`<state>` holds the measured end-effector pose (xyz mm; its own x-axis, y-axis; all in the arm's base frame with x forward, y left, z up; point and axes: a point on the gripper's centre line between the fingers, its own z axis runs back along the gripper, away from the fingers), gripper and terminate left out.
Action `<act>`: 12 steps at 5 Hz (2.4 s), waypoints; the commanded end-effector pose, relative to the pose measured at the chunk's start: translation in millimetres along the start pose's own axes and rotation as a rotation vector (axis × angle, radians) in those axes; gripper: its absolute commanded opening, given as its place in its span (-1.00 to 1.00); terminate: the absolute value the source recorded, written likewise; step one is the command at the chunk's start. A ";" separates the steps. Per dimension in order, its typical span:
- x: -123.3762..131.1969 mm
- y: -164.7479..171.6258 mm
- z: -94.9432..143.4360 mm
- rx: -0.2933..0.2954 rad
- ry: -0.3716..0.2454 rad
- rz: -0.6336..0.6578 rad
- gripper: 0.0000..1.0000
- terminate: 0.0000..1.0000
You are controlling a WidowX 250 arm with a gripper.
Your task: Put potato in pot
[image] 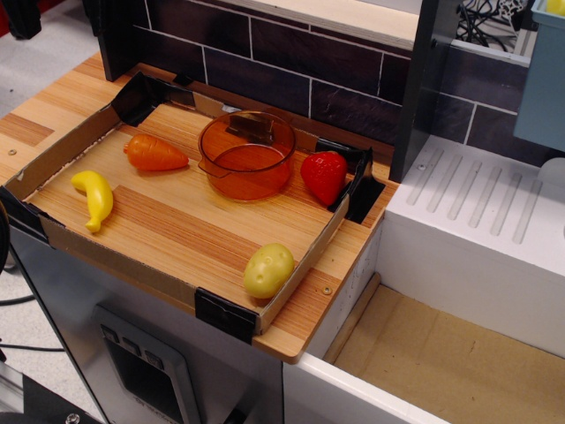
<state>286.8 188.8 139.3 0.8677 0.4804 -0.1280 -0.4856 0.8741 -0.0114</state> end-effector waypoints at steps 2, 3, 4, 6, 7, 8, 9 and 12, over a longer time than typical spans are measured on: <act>-17.1 -22.0 -6.8 -0.013 -0.139 -0.178 1.00 -1.00; -36.7 -46.1 -14.5 -0.027 -0.187 -0.373 1.00 -1.00; -56.0 -65.3 -15.4 -0.050 -0.199 -0.455 1.00 -1.00; -72.1 -99.8 -46.0 -0.051 -0.188 -0.488 1.00 -1.00; -79.2 -114.0 -66.3 -0.065 -0.171 -0.449 1.00 -1.00; -84.5 -119.8 -82.0 -0.070 -0.152 -0.476 1.00 -1.00; -95.3 -123.5 -102.9 -0.059 -0.144 -0.519 1.00 -1.00; -119.5 -132.9 -131.9 -0.065 -0.126 -0.546 1.00 -1.00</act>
<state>232.4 3.5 18.2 0.9995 -0.0296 0.0061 0.0301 0.9939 -0.1060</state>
